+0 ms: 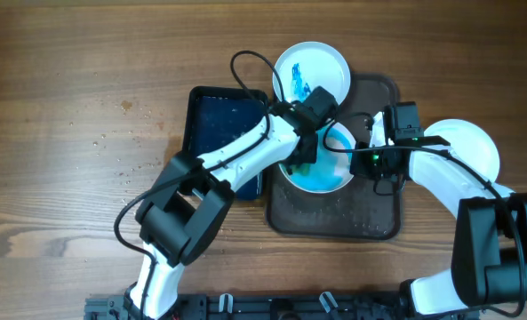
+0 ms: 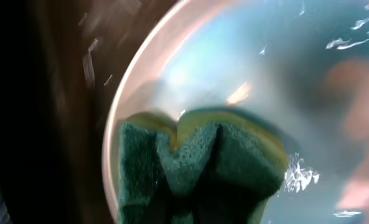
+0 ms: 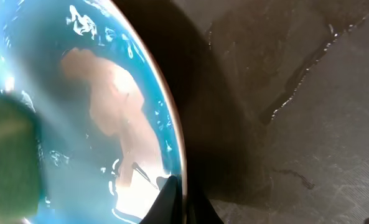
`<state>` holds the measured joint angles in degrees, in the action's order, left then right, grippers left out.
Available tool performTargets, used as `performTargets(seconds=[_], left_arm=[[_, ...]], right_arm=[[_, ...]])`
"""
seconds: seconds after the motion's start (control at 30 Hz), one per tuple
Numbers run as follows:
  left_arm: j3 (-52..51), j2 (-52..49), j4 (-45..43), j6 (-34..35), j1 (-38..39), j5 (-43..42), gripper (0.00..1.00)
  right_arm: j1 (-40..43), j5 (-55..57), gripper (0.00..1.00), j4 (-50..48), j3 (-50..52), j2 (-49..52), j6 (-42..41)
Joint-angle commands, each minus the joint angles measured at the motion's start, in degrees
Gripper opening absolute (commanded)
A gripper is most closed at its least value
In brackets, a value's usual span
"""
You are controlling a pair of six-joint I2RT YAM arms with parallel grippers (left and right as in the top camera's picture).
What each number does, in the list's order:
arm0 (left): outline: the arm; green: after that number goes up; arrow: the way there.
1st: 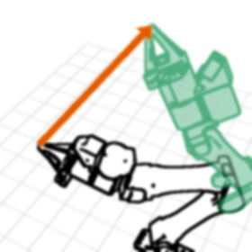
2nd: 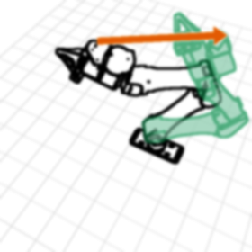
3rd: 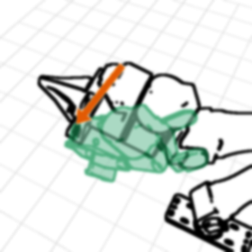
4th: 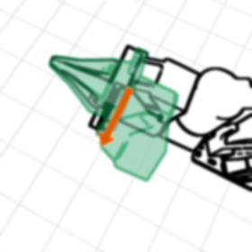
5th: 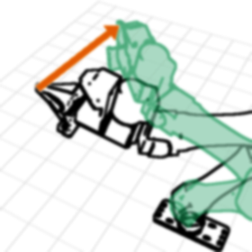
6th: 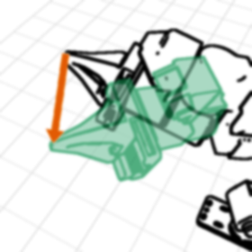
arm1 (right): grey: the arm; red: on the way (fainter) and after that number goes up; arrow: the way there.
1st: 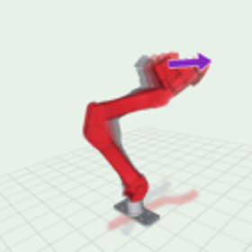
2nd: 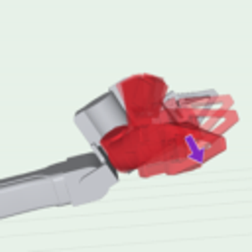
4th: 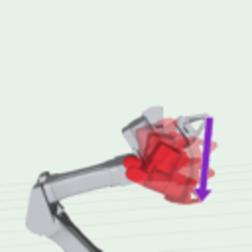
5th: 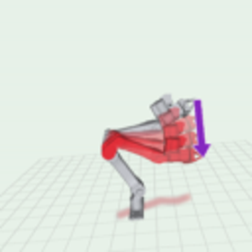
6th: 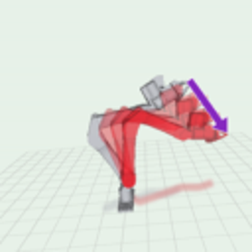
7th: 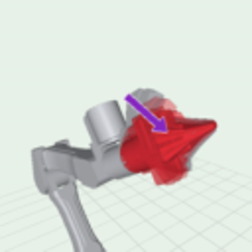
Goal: Clean dirty plates on tray and stack at the side
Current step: 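Scrub the plate with the sponge while right gripper holds the rim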
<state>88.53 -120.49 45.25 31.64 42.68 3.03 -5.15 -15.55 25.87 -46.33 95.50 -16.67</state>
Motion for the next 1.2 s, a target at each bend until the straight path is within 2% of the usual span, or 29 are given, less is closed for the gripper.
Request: performTargets(seconds=[0.0, 0.07, 0.17, 0.37, 0.43, 0.57, 0.63, 0.77, 0.97, 1.07, 1.17], left_arm=[[-0.3, 0.4, -8.6, 0.8, -0.5, -11.6, 0.04], [-0.3, -0.6, -14.0, 0.8, 0.7, -12.6, 0.04], [-0.3, -2.5, -17.5, 0.8, 1.5, -12.6, 0.04], [-0.3, -6.2, -17.8, 0.1, 1.1, -11.6, 0.04], [-0.3, -6.3, -14.8, 0.1, 0.6, -5.8, 0.04], [-0.3, -6.3, -6.8, 0.1, -1.0, 17.2, 0.04], [-0.2, -6.1, -3.9, 0.0, -2.5, 22.9, 0.04], [1.2, -5.2, 0.6, -1.8, -4.4, 16.2, 0.04], [1.5, 3.2, 3.0, -8.2, -5.0, -7.3, 0.04], [1.5, 9.3, 4.1, -8.1, -5.8, -12.1, 0.04], [1.5, 15.2, 6.3, -8.3, -7.5, -12.6, 0.04]], right_arm=[[-2.3, 5.2, 0.04, 1.0, 1.2, 1.9, 1.7], [-3.7, 5.2, 0.04, 1.0, 1.2, 1.9, 1.7], [-4.3, 5.2, 0.04, 1.0, 1.2, 1.9, 1.7], [-4.4, 5.2, 0.04, 1.0, 1.2, 1.9, 1.6], [-4.4, 5.2, 0.04, 1.0, 1.2, 1.9, 1.5], [-4.4, 5.2, 0.04, 1.0, 1.2, 1.9, 1.5], [-4.4, 5.2, 0.04, 1.1, 1.2, 1.9, 1.4], [-4.4, 7.4, 0.04, 0.8, 1.2, 1.9, -2.2], [-4.4, 7.8, 0.04, 0.0, 1.2, 1.9, -2.9], [-4.4, 7.8, 0.04, 0.4, 1.2, 1.9, -2.8], [-4.4, 7.8, 0.04, 0.6, 1.2, 1.9, -2.8]])
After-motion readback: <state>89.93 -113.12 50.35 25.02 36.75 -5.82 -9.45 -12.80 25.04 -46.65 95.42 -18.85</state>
